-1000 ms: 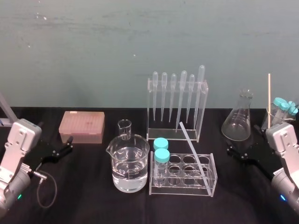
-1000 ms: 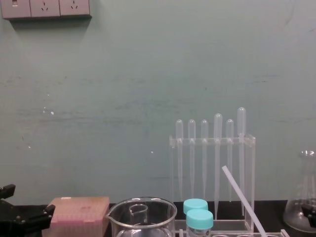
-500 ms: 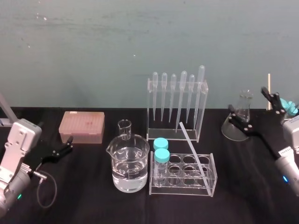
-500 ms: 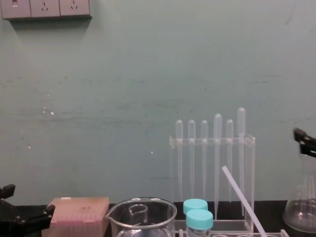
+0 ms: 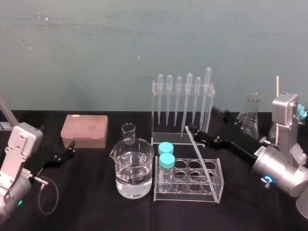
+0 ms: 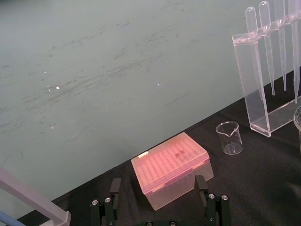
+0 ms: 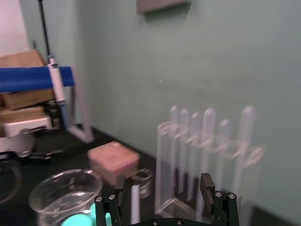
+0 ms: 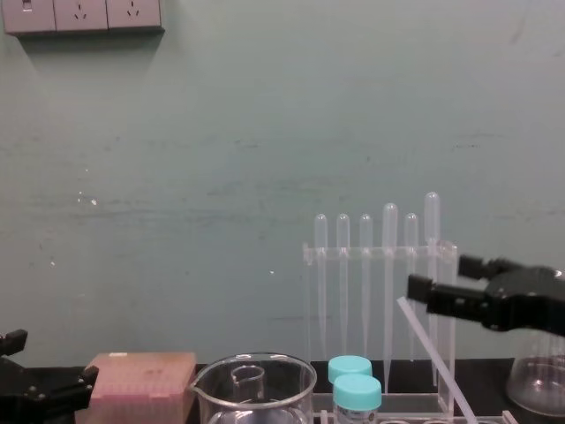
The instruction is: Pick up the stirring rod with one hand, then place it down.
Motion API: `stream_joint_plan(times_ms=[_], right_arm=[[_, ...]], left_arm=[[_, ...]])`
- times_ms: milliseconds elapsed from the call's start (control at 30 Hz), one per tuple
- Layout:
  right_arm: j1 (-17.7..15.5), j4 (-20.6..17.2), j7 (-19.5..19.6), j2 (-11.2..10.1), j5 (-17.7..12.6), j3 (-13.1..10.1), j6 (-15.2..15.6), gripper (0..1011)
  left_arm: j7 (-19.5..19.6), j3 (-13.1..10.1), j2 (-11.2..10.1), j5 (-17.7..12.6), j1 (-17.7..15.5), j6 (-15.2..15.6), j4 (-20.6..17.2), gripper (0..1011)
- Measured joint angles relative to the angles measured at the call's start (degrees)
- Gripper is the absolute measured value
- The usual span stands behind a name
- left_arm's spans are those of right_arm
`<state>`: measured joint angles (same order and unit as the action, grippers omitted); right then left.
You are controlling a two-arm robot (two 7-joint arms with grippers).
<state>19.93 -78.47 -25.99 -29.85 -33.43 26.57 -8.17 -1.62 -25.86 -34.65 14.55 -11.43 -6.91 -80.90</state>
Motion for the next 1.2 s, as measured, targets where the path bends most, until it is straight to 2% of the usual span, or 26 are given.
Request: stream_joint_plan(times_ms=[67, 100, 233, 267, 333, 467, 567, 1033, 1200], right_arm=[[0.4, 0.5, -0.9, 0.2, -0.7, 0.1, 1.1, 1003], [1.1, 1.5, -2.8, 0.7, -2.0, 0.3, 3.2, 1003], [2.4, 3.9, -6.2, 1.5, -4.0, 1.0, 8.3, 1003], [2.4, 3.9, -6.2, 1.5, -4.0, 1.0, 8.3, 1003], [2.8, 4.7, -7.5, 1.7, -4.4, 1.4, 10.7, 1003], [2.9, 5.1, -7.5, 1.8, -4.3, 1.7, 12.9, 1003], [2.8, 5.1, -6.7, 1.8, -4.0, 1.6, 13.8, 1003], [2.8, 5.0, -6.8, 1.8, -3.9, 1.5, 13.3, 1003], [2.8, 5.0, -6.9, 1.8, -3.9, 1.5, 13.2, 916]], left_arm=[[0.0, 0.0, 0.0, 0.0, 0.0, 0.0, 0.0, 1000], [0.0, 0.0, 0.0, 0.0, 0.0, 0.0, 0.0, 1000], [0.0, 0.0, 0.0, 0.0, 0.0, 0.0, 0.0, 1000], [0.0, 0.0, 0.0, 0.0, 0.0, 0.0, 0.0, 1000], [0.0, 0.0, 0.0, 0.0, 0.0, 0.0, 0.0, 1000], [0.0, 0.0, 0.0, 0.0, 0.0, 0.0, 0.0, 1000], [0.0, 0.0, 0.0, 0.0, 0.0, 0.0, 0.0, 1000], [0.0, 0.0, 0.0, 0.0, 0.0, 0.0, 0.0, 1000], [0.0, 0.0, 0.0, 0.0, 0.0, 0.0, 0.0, 1000]])
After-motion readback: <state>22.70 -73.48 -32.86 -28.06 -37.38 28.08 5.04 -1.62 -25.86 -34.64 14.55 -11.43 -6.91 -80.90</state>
